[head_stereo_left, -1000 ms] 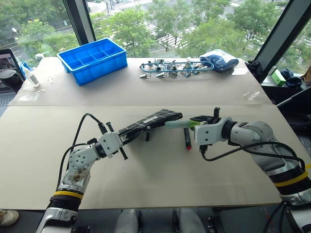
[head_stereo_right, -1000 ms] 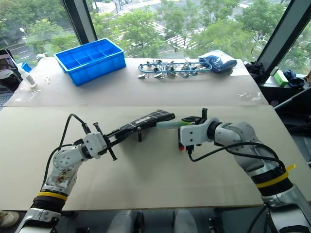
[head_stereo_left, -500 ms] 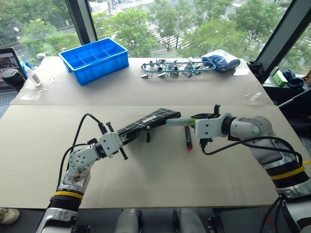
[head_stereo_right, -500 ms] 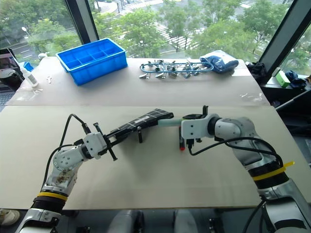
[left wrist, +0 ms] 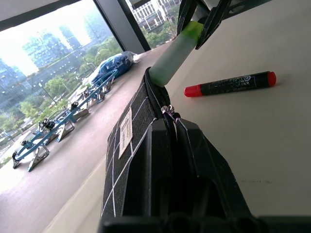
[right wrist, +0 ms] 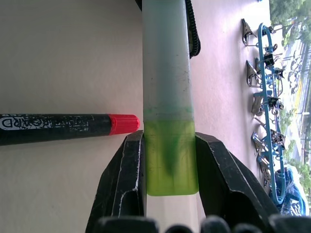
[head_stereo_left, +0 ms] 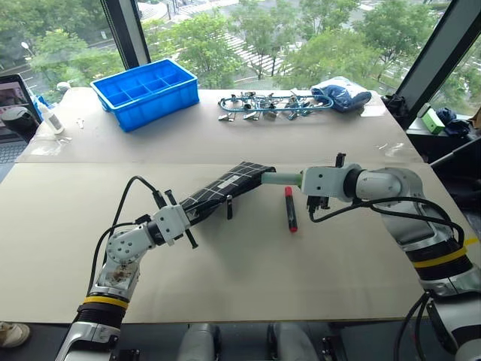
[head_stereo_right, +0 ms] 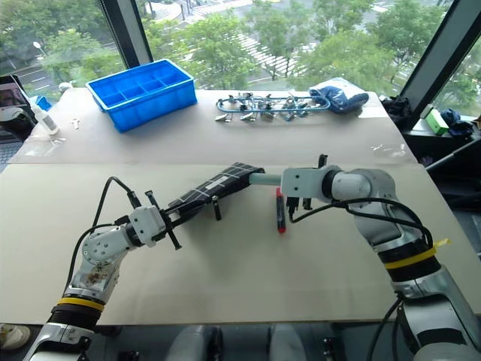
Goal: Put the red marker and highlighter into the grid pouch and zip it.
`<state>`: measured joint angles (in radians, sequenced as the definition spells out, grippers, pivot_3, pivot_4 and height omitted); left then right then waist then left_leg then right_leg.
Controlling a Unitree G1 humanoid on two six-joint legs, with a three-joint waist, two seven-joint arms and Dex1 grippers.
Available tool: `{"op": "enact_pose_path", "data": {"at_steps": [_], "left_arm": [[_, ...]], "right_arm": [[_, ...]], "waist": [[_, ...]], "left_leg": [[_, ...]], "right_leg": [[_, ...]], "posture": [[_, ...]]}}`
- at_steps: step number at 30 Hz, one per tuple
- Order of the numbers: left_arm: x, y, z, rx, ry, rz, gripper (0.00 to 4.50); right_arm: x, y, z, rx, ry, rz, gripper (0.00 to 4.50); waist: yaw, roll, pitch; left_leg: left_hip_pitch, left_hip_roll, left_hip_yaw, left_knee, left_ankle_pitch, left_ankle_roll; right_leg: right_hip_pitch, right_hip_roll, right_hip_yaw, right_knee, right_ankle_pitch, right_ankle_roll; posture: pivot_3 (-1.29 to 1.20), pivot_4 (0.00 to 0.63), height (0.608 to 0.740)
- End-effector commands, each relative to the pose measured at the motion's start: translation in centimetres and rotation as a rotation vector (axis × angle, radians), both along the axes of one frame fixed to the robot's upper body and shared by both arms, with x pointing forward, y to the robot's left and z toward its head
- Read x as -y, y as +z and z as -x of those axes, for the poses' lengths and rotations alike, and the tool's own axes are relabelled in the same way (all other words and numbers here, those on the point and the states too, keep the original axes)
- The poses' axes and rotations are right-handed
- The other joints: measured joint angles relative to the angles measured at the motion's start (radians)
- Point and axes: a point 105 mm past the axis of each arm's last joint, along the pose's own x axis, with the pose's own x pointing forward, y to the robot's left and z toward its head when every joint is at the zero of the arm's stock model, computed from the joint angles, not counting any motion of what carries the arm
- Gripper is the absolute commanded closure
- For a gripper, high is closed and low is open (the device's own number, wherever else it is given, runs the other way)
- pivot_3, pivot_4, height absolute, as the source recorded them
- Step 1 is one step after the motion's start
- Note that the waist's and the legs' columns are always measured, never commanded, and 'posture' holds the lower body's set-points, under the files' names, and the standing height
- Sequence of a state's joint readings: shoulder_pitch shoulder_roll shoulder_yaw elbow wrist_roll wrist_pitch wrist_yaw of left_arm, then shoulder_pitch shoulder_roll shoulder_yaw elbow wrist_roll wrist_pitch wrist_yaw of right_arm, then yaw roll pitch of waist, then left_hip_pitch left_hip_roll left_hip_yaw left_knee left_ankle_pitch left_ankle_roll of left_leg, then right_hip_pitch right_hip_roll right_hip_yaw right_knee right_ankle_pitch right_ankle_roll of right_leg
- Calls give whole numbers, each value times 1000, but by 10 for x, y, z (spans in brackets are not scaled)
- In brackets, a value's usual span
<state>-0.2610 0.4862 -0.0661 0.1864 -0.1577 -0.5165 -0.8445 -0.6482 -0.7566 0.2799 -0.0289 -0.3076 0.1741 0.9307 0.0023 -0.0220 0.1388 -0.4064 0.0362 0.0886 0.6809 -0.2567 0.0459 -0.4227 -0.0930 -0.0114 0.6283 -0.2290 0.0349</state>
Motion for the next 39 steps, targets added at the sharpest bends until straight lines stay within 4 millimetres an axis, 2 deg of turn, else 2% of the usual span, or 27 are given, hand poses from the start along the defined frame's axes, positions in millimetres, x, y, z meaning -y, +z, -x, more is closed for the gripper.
{"op": "enact_pose_path", "data": {"at_steps": [1, 6, 13, 20, 26, 29, 34, 39], "left_arm": [[5, 9, 4, 46, -27, -7, 4500], [6, 8, 3, 48, -28, -7, 4500], [7, 9, 2, 52, -30, -2, 4500], [9, 8, 3, 49, -34, 4, 4500], [10, 8, 3, 48, -35, 6, 4500], [10, 8, 2, 47, -35, 6, 4500], [9, 9, 2, 48, -35, 6, 4500], [9, 10, 2, 49, -38, 3, 4500]], "right_arm": [[-1, 12, 3, -33, -16, -42, 3465], [-8, 7, 4, -31, -12, -6, 3465], [-32, -1, 10, -14, 41, 9, 3465], [-35, 2, 9, -31, 17, -37, 3465], [-20, 13, -7, -54, -105, -128, 3465], [-18, 11, -10, -82, -135, -153, 3465], [-29, 9, -8, -58, -95, -141, 3465], [-40, -1, -1, 9, -14, -52, 3465]], "waist": [[1, 0, 0], [1, 0, 0], [-1, 0, 0], [2, 0, 0], [1, 0, 0], [1, 0, 0], [1, 0, 0], [0, 0, 0]], "left_leg": [[0, 0, 0, 0, 0, 0], [0, 0, 0, 0, 0, 0], [0, 0, 0, 0, 0, 0], [0, 0, 1, 1, 0, 0], [0, 0, 1, 1, 0, 0], [0, 0, 1, 0, 0, 0], [0, 0, 1, 0, 0, 0], [0, 0, 1, 0, 0, 0]], "right_leg": [[0, 0, 0, 0, 0, 0], [0, 0, 0, 0, 0, 0], [-1, 0, 0, 1, 0, 0], [0, 0, 0, 1, 0, 0], [-1, 0, 0, 1, 0, 0], [-1, 0, 0, 1, 0, 0], [-1, 0, -1, 1, 0, 0], [-1, 0, 0, 1, 0, 0]], "posture": [[0, 150, 740], [0, 150, 740], [0, 150, 740], [0, 150, 740], [0, 150, 740], [0, 150, 740], [0, 150, 740], [0, 150, 740]]}}
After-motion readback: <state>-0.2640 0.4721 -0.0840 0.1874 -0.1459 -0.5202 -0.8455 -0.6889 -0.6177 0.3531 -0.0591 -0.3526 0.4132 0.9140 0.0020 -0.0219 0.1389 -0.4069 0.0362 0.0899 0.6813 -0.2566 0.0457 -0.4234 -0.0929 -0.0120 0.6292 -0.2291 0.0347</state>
